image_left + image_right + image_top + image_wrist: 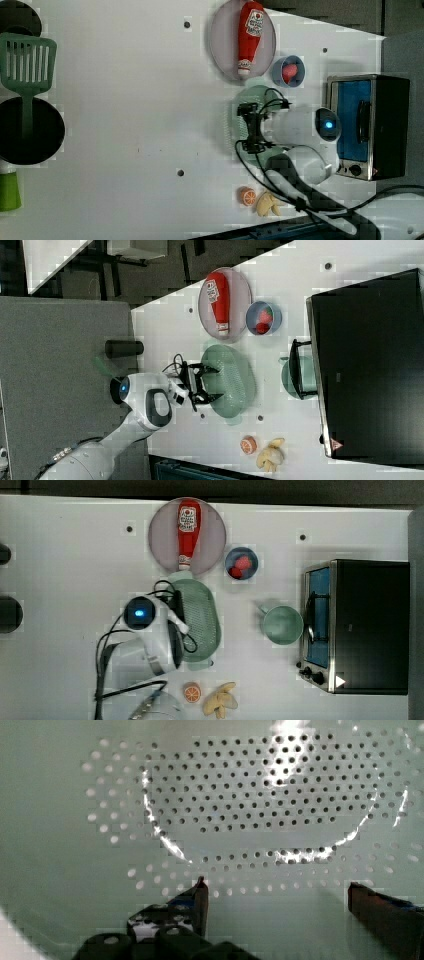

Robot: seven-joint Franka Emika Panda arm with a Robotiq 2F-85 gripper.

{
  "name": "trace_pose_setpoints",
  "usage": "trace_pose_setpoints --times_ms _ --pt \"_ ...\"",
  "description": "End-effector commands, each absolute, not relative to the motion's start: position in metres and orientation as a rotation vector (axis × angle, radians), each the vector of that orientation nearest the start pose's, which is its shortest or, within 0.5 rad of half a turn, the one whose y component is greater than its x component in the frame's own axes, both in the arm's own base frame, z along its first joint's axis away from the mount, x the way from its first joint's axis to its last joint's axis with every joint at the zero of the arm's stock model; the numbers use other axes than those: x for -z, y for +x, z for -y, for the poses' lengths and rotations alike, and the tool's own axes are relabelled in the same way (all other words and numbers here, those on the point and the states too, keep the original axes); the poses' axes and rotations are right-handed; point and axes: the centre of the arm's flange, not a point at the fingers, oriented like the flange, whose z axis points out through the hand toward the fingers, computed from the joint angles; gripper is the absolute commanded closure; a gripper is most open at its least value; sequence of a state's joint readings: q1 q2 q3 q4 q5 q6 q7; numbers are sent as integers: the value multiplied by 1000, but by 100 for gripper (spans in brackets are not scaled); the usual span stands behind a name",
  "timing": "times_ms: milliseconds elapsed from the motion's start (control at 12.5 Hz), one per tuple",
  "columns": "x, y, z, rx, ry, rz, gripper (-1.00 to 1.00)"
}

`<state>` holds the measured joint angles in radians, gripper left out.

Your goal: Drag strainer right to left.

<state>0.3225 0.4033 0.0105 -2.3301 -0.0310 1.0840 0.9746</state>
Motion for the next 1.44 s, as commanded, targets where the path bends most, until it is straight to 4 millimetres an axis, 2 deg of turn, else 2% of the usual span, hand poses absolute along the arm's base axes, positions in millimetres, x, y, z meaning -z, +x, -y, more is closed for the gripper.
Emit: trace_pose_setpoints --times_ms 80,400,560,1040,1440 --pt "-152 471 -220 -48 -2382 -2131 -100" --pt "-145 474 -267 -40 -2409 -2077 -100" --pt "-149 477 -287 -51 -2372 -2093 -100" --pt "-157 475 -335 -190 -2326 -2149 -100" --pt "-160 480 -388 -311 -2191 -2192 -100"
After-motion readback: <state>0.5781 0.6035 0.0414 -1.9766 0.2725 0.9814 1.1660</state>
